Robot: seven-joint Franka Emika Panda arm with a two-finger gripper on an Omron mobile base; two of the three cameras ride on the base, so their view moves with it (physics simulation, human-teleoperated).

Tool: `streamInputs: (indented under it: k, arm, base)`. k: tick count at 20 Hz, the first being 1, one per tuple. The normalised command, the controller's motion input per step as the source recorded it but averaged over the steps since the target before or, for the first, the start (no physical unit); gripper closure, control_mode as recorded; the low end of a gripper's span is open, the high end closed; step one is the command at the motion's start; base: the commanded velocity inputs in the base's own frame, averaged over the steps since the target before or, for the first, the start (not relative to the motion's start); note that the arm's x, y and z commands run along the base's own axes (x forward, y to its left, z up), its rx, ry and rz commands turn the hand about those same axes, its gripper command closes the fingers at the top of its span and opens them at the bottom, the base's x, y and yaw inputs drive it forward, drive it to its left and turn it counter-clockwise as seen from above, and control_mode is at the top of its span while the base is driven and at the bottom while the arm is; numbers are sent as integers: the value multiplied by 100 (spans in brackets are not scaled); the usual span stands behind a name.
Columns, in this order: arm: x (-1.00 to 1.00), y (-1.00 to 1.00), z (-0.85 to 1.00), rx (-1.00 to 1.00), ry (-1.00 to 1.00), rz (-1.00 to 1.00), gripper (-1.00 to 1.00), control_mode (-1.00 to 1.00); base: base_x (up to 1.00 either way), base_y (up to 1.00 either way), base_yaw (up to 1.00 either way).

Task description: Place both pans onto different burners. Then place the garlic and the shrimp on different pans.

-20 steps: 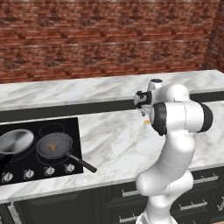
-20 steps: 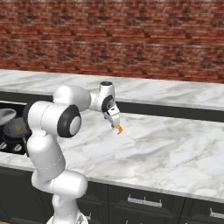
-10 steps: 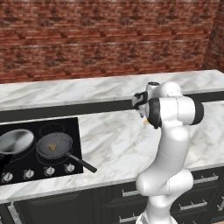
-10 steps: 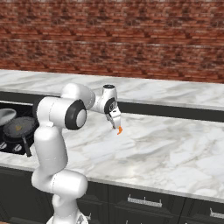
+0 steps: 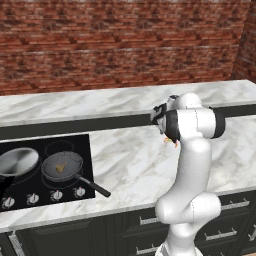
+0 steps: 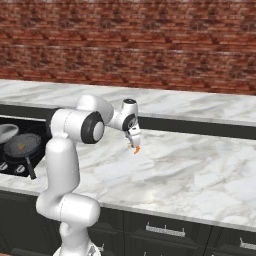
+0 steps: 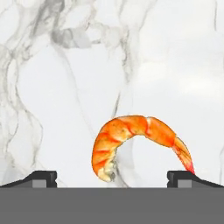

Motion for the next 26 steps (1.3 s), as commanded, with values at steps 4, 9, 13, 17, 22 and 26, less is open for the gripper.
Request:
streamInputs:
  k: [4, 9, 13, 17, 22, 26]
  arm:
    - [18, -14, -9, 4, 0, -4, -100, -100]
    - [3, -4, -9, 1, 0, -6, -100, -100]
    - [0, 0, -10, 0, 1, -9, -100, -100]
    - [1, 0, -11, 0, 1, -9, -100, -100]
    - [4, 0, -13, 0, 1, -8, -100, -100]
    - [12, 0, -13, 0, 0, -7, -100, -100]
  base:
    - [0, 0, 0]
    - [0, 0, 0]
    - [0, 0, 0]
    - [0, 0, 0]
    - [0, 0, 0]
    - [0, 0, 0]
